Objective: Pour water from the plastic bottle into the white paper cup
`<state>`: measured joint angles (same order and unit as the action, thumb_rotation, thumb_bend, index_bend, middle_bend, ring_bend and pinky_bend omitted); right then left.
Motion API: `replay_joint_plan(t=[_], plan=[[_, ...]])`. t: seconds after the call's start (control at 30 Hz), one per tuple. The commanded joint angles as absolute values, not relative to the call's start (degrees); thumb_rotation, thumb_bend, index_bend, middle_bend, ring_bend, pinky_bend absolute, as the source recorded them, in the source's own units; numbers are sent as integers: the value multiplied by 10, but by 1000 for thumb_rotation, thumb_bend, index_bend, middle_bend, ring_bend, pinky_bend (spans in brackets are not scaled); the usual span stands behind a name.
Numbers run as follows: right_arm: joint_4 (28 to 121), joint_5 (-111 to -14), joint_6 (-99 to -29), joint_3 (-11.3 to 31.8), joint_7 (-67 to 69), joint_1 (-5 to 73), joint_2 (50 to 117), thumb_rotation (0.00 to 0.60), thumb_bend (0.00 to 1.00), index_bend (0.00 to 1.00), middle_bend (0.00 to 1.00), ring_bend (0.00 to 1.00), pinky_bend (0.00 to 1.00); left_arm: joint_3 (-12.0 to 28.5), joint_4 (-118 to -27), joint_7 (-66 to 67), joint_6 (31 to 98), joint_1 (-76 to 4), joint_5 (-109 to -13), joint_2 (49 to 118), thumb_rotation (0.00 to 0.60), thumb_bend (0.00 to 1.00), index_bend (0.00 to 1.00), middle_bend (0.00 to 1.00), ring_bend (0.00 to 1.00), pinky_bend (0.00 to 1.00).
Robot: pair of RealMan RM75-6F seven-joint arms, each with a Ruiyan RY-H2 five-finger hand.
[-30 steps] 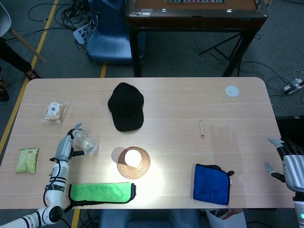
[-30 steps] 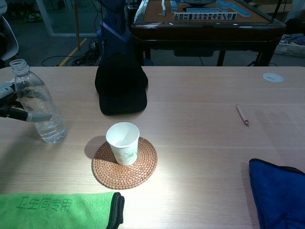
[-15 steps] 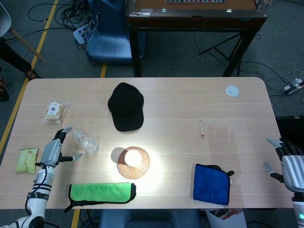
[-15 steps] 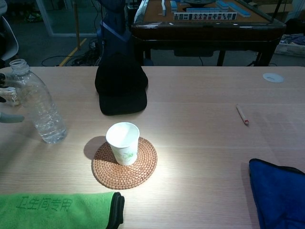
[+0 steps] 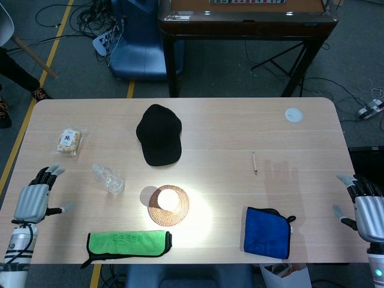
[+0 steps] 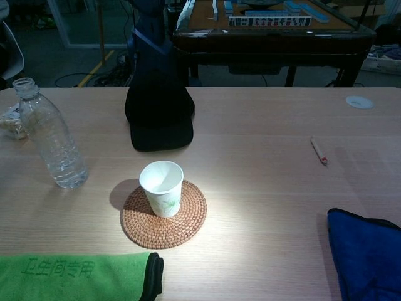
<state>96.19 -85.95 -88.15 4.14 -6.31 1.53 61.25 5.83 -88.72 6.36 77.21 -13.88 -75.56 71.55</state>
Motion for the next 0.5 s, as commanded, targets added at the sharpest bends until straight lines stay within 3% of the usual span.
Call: replay_joint_plan(t=[0.03, 0.23, 0.5], plan=[[965, -860, -884, 41, -71, 14, 614, 600, 265, 218, 282, 158, 260, 26, -893, 102, 802, -111, -785, 701, 600, 32, 277, 155, 143, 308], [967, -855, -888, 44, -79, 12, 614, 600, 265, 218, 282, 158, 260, 5, -901, 143, 809, -97, -798, 683, 600, 32, 306, 192, 168, 308], [967, -844, -880, 47, -70, 15, 610, 600, 265, 218, 282, 158, 260, 12, -904, 152, 804, -97, -791, 685, 600, 32, 316, 203, 172, 308]])
